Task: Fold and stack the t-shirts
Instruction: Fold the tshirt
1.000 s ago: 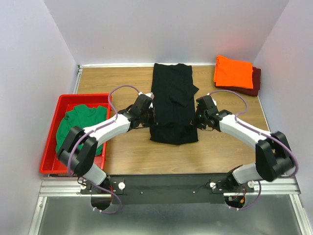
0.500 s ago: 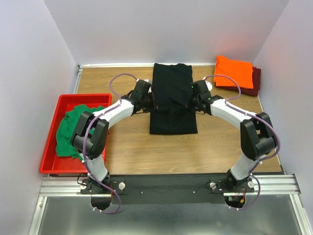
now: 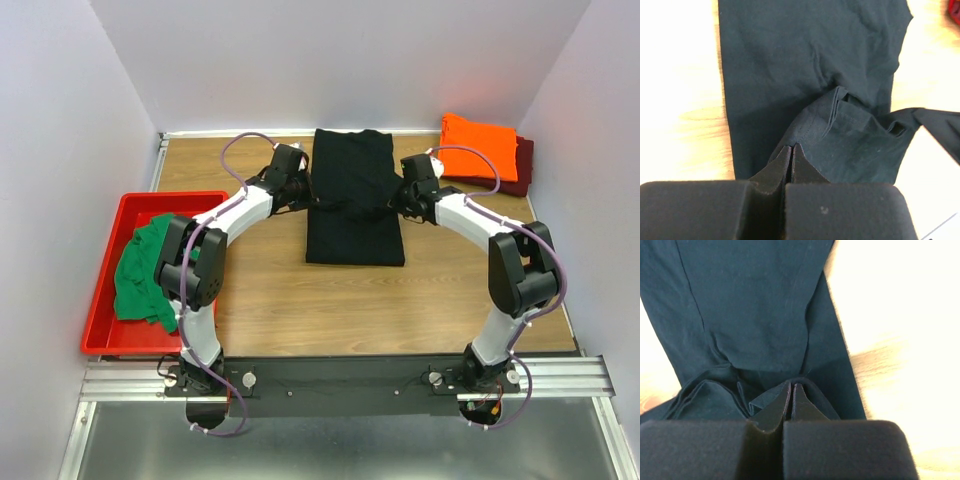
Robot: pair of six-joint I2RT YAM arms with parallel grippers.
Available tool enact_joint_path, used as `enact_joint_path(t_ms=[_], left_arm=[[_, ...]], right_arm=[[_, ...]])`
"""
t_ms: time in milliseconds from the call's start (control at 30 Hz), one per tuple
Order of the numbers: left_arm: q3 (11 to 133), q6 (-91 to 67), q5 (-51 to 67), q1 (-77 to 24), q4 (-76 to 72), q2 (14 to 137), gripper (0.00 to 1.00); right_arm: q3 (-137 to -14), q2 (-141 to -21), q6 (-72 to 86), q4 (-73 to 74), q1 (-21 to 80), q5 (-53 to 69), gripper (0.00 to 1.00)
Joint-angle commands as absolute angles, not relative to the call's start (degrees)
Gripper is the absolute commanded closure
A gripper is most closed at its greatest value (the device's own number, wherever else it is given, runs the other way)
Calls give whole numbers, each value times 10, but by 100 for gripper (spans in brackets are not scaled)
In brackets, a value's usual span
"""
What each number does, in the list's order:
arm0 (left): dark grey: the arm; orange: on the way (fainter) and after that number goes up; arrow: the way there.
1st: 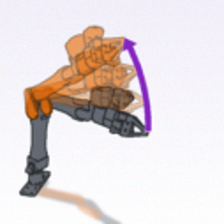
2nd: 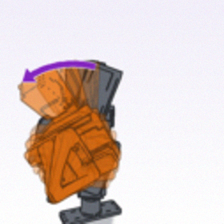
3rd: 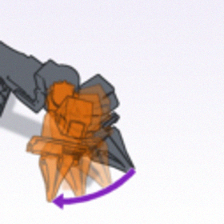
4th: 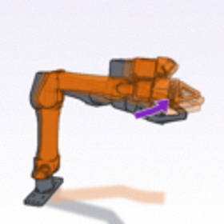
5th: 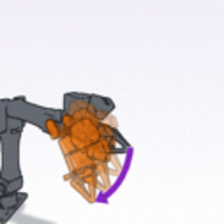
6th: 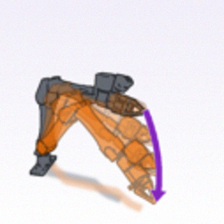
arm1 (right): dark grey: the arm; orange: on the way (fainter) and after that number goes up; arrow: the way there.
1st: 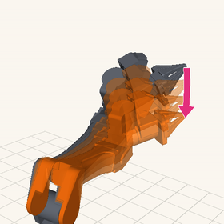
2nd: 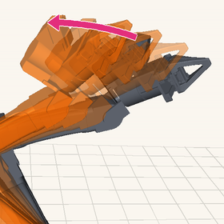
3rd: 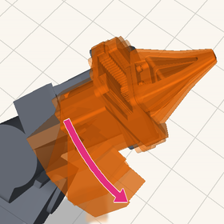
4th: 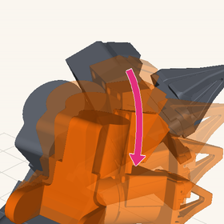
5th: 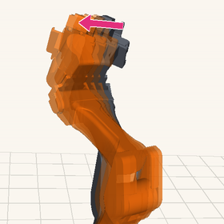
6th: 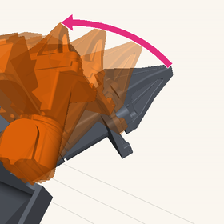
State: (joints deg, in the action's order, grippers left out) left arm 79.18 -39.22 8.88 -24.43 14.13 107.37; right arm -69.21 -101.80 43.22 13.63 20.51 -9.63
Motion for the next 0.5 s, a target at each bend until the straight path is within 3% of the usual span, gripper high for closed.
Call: enact_joint_path(t_ms=[0, 467], left_arm=[[809, -381, 93, -238, 160, 1084, 100], [861, -366, 97, -224, 158, 1143, 100]], right_arm=[[-703, -1028, 426, 119, 192, -88, 100], [-731, -1062, 429, 98, 167, -60, 100]])
